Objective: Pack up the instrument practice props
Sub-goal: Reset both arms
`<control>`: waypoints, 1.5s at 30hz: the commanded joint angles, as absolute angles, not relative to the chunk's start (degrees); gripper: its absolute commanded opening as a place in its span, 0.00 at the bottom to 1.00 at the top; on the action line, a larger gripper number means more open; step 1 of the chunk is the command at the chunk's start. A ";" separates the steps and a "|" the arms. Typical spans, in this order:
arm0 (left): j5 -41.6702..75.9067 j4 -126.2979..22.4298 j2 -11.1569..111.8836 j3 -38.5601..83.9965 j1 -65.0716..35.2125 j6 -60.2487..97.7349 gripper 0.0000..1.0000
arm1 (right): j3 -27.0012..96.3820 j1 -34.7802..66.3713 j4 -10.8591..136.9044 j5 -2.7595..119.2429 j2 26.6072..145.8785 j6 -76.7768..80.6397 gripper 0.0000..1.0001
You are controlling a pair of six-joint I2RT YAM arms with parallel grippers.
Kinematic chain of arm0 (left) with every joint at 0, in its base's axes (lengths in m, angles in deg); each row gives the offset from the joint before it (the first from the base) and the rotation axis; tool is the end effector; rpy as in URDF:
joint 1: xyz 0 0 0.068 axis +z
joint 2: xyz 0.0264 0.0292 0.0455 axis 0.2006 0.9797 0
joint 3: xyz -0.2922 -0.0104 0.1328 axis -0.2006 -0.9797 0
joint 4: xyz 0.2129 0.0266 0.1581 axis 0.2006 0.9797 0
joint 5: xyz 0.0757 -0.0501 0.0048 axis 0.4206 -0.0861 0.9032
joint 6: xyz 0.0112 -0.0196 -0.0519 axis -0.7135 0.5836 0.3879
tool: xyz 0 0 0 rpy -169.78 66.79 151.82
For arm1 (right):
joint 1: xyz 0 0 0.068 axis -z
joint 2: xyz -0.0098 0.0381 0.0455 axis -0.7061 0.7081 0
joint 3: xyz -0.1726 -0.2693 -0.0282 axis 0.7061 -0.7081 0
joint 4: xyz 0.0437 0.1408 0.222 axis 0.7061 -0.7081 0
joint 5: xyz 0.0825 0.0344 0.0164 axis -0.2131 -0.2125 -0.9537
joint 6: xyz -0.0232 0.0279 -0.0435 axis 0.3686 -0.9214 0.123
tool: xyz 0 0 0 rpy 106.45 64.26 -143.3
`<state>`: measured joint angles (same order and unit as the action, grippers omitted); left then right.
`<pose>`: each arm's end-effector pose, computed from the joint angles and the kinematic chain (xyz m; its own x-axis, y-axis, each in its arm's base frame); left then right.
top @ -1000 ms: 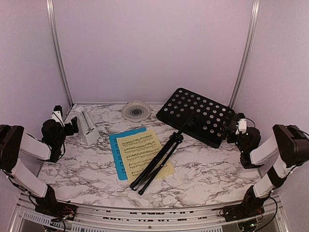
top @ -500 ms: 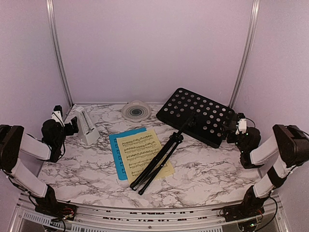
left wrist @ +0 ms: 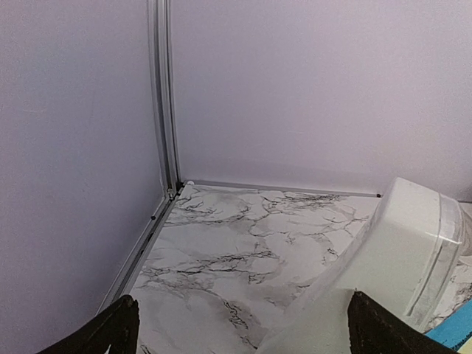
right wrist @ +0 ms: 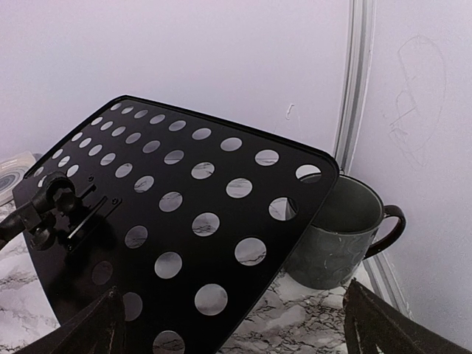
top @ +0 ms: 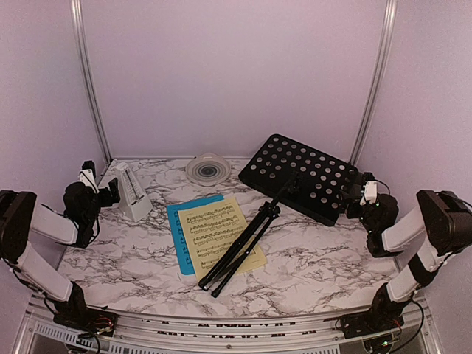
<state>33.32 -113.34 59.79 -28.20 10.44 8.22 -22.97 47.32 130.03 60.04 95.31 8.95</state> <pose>0.2701 0.0001 0.2282 0.0009 -0.0183 -0.9998 -0.1186 0.9928 -0.0183 0.2672 -0.0072 0.1958 -0.1002 0.0007 -0.9950 -0.0600 0.9982 0.0067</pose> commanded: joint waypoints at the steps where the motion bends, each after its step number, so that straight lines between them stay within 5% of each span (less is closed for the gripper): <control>1: 32.85 -113.16 59.84 -27.48 10.60 8.15 1.00 | -21.52 46.94 131.25 61.38 95.62 8.13 1.00; 45: 32.85 -113.19 59.81 -27.48 10.63 8.13 1.00 | -21.54 46.94 131.27 61.05 95.61 8.19 1.00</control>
